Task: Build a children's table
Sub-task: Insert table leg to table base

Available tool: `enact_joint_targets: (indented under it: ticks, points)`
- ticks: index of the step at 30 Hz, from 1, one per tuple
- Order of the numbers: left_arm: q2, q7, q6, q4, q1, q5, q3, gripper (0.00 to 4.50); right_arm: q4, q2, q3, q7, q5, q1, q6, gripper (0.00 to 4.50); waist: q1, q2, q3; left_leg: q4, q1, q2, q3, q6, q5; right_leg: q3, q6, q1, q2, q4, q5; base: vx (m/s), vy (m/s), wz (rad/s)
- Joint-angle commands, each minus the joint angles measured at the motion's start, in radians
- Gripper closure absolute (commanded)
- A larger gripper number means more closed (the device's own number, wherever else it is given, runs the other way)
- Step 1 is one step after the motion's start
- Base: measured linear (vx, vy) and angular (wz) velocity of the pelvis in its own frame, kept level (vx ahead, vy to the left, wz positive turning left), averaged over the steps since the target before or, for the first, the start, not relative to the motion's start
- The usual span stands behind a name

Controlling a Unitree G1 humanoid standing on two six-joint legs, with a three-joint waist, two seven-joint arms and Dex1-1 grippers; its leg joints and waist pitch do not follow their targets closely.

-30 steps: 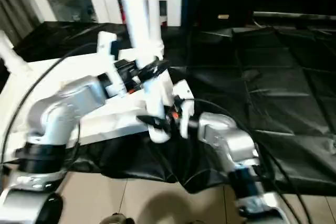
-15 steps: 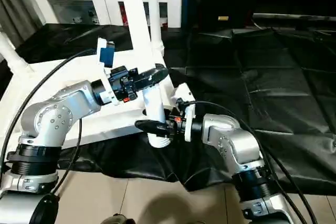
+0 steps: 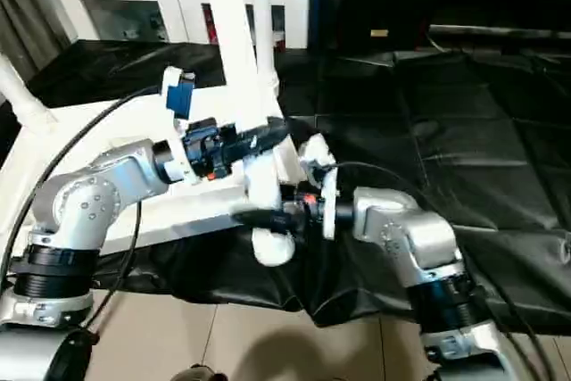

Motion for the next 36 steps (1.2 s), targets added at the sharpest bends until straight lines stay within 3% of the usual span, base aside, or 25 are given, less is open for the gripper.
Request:
enact_joint_targets:
  ticks: [1, 12, 13, 22, 25, 27, 36]
  points:
    - [0.006, -0.036, 0.012, -0.016, -0.023, -0.014, -0.011, 2.66, -0.004, -0.02, 0.014, 0.003, -0.022, -0.02, 0.014, 1.4, 0.001, -0.016, -0.088, -0.062, 0.009, 0.015, -0.005, 0.032, -0.152, 0.039, -0.153, 0.061, -0.053, -0.085, -0.298, 0.0, 0.0, 0.0]
    - [0.027, -0.092, 0.017, -0.008, -0.037, -0.011, -0.049, 2.66, -0.003, -0.046, 0.041, 0.032, -0.027, -0.029, 0.016, 1.4, 0.002, -0.017, -0.086, -0.063, 0.01, 0.016, -0.005, 0.024, -0.165, 0.039, -0.141, 0.059, -0.053, -0.089, -0.335, 0.0, 0.0, 0.0]
    - [0.03, -0.099, 0.02, -0.006, -0.039, -0.012, -0.05, 2.66, -0.003, -0.049, 0.043, 0.035, -0.027, -0.03, 0.017, 1.4, 0.003, -0.011, -0.086, -0.063, 0.01, 0.016, -0.006, 0.023, -0.163, 0.039, -0.143, 0.059, -0.053, -0.088, -0.331, 0.0, 0.0, 0.0]
    - [0.042, -0.117, 0.017, 0.004, -0.047, -0.01, -0.061, 2.66, -0.009, -0.056, 0.053, 0.035, -0.03, -0.026, 0.011, 1.57, 0.002, -0.013, -0.088, -0.062, 0.009, 0.016, -0.006, 0.024, -0.157, 0.038, -0.156, 0.061, -0.051, -0.085, -0.299, 0.0, 0.0, 0.0]
    - [0.043, -0.119, 0.015, 0.011, -0.05, -0.006, -0.06, 2.66, -0.004, -0.048, 0.039, 0.033, -0.011, -0.031, 0.027, 1.49, 0.003, -0.012, -0.088, -0.061, 0.009, 0.015, -0.005, 0.025, -0.156, 0.038, -0.161, 0.062, -0.052, -0.085, -0.292, 0.0, 0.0, 0.0]
    - [0.043, -0.119, 0.013, 0.015, -0.051, -0.004, -0.059, 2.66, -0.005, -0.047, 0.036, 0.032, -0.01, -0.033, 0.024, 1.18, 0.003, -0.012, -0.089, -0.061, 0.009, 0.015, -0.006, 0.027, -0.151, 0.038, -0.162, 0.062, -0.052, -0.084, -0.287, 0.0, 0.0, 0.0]
    - [0.044, -0.121, 0.008, 0.024, -0.053, -0.004, -0.059, 2.66, -0.045, -0.077, 0.027, 0.073, 0.038, -0.024, 0.074, 1.15, 0.004, -0.012, -0.088, -0.061, 0.009, 0.015, -0.006, 0.026, -0.156, 0.038, -0.156, 0.064, -0.051, -0.085, -0.297, 0.0, 0.0, 0.0]
